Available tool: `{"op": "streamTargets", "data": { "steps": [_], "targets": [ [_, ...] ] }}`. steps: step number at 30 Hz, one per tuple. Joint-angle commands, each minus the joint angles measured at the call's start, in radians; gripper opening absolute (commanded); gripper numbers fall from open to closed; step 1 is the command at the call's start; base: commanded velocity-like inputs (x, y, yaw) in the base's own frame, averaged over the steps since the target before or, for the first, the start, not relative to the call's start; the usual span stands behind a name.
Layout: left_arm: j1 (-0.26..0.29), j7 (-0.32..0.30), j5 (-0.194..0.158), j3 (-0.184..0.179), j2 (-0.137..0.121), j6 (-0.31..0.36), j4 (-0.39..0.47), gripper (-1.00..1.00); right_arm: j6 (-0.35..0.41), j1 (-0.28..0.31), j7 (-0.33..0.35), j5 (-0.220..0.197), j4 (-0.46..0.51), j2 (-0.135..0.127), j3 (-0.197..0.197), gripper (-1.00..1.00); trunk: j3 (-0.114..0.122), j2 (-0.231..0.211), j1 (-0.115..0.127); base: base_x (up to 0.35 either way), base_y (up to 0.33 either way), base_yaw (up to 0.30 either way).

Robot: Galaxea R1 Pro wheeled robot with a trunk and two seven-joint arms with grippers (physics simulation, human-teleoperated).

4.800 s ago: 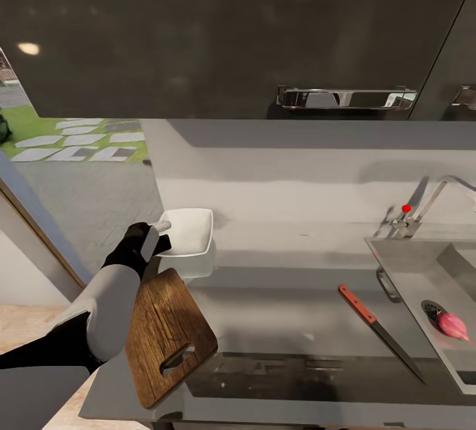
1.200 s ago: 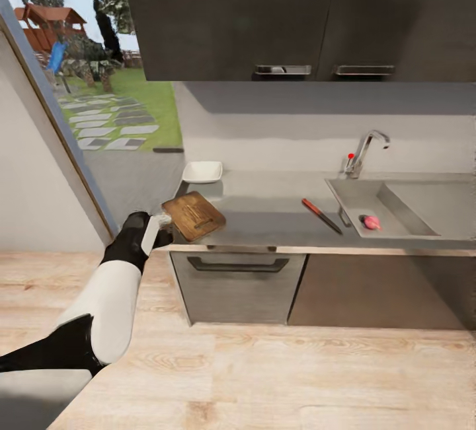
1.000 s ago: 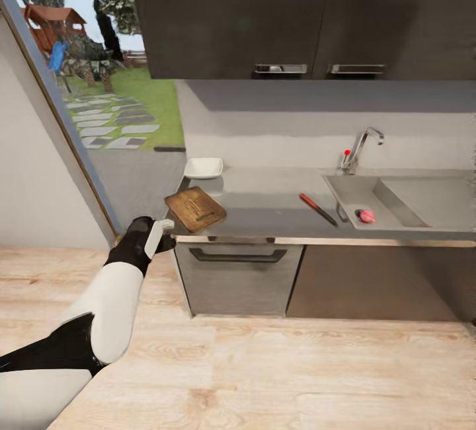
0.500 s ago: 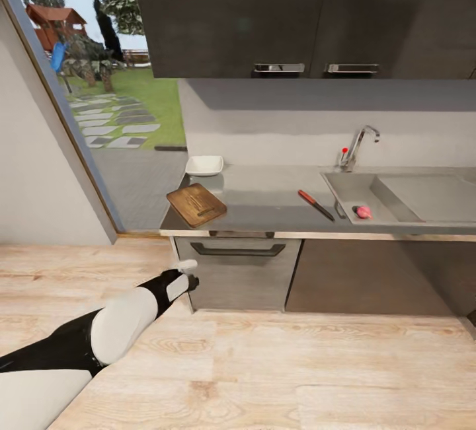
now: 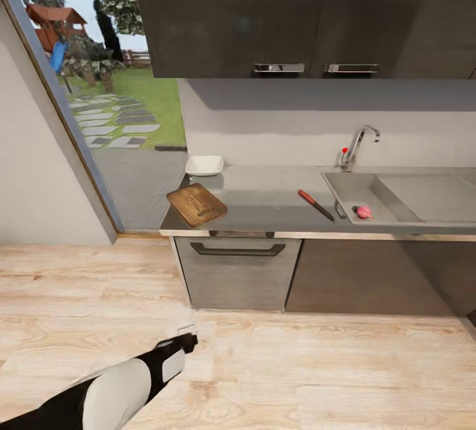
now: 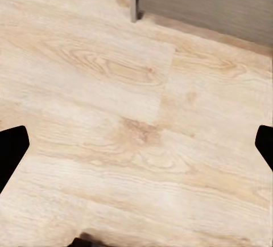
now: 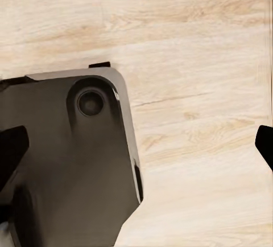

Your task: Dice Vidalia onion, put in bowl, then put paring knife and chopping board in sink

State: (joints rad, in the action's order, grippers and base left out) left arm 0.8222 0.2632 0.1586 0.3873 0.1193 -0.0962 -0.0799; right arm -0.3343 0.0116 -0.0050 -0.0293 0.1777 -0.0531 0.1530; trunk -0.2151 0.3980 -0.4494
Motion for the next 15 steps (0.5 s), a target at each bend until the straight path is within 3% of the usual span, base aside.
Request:
{"op": "streamTargets", "data": {
  "steps": [1,4,5,6,11,15],
  "targets": [
    [-0.019,0.002,0.032,0.007,-0.001,-0.019,-0.004,1.00,-0.004,0.001,0.000,-0.003,0.009,-0.002,0.001,1.00,-0.002,0.002,-0.001,0.000,0.000,0.000],
    [-0.108,-0.006,0.131,0.007,-0.001,-0.102,-0.004,1.00,-0.004,0.000,0.000,-0.003,0.054,-0.012,0.002,1.00,-0.002,0.002,-0.001,0.000,0.000,0.000],
    [-0.127,-0.007,0.147,0.007,-0.001,-0.127,-0.004,1.00,-0.005,0.001,0.000,-0.003,0.064,-0.014,0.002,1.00,-0.002,0.002,-0.001,0.000,0.000,0.000],
    [-0.246,-0.009,0.203,0.007,-0.007,-0.332,-0.004,1.00,-0.005,0.001,0.000,-0.003,0.131,-0.018,0.002,1.00,-0.002,0.002,-0.001,0.000,0.000,0.000],
    [-0.349,-0.009,0.220,0.007,-0.031,-0.545,-0.004,1.00,-0.009,0.001,0.000,-0.004,0.170,-0.019,0.002,1.00,-0.002,0.002,-0.001,0.000,0.000,0.000],
    [-0.396,-0.006,0.224,0.008,-0.060,-0.655,-0.004,1.00,-0.038,0.001,0.001,-0.004,0.176,-0.020,0.002,1.00,-0.002,0.002,-0.001,0.000,0.000,0.000]
  ]
}}
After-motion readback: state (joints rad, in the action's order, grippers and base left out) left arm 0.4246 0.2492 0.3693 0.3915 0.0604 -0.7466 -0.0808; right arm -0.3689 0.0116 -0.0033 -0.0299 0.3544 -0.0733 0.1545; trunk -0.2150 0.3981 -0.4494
